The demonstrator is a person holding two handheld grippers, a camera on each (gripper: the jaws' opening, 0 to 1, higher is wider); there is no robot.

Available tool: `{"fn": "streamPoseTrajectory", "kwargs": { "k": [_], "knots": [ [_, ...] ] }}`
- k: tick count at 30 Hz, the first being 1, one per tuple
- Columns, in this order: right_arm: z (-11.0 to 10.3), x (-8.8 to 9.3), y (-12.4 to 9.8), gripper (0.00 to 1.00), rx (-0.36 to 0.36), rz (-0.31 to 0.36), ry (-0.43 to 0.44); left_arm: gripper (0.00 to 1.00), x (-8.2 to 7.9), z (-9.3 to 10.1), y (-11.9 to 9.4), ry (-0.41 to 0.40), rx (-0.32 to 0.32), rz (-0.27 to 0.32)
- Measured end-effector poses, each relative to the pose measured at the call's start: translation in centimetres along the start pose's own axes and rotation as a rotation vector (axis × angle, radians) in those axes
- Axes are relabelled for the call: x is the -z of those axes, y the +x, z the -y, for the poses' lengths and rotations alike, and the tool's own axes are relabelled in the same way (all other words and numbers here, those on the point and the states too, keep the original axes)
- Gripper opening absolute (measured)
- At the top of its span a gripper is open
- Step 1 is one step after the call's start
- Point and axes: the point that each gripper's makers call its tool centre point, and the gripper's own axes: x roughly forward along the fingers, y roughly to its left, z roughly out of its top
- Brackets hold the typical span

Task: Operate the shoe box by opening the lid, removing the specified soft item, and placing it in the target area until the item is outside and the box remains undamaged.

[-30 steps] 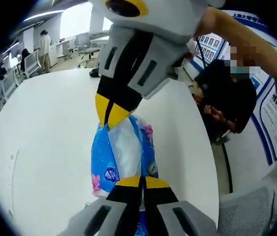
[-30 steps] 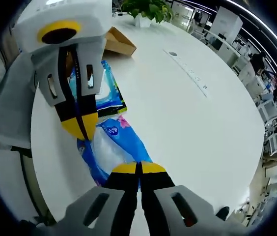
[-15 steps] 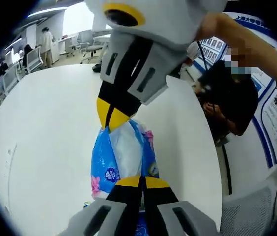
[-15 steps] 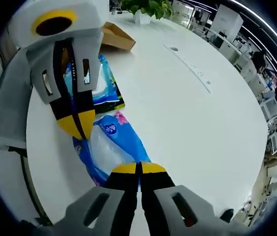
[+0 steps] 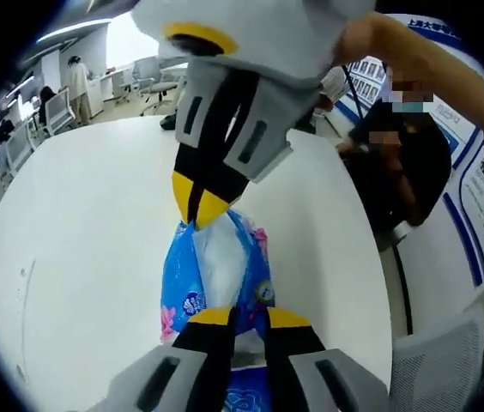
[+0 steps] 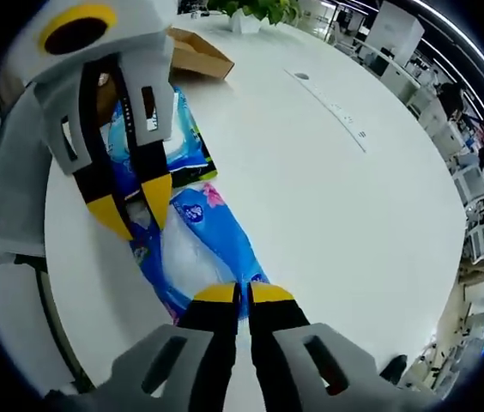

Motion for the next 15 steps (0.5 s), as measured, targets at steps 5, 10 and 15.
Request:
{"fn": "streamPoseTrajectory", "kwargs": {
  "k": [5,10,15],
  "knots": [
    [0.1,-0.4,-1.0,0.11,0.031,0.005,0.006,0.19,-0.1,-0.1,-0.8,0.015,-0.026,0.015],
    [-0.3,-0.7,-1.9,0.18,0.044,0.014,0.026,0.22,-0.1,-0.1,-1.9,0.012,-0.049,0.033],
    [-1.1,-1.0,-2.9,0.23,0.051,0.021,0.035,0.28,-0.2,0.2,-3.1,-0.034,-0.053,0.075]
  ]
}}
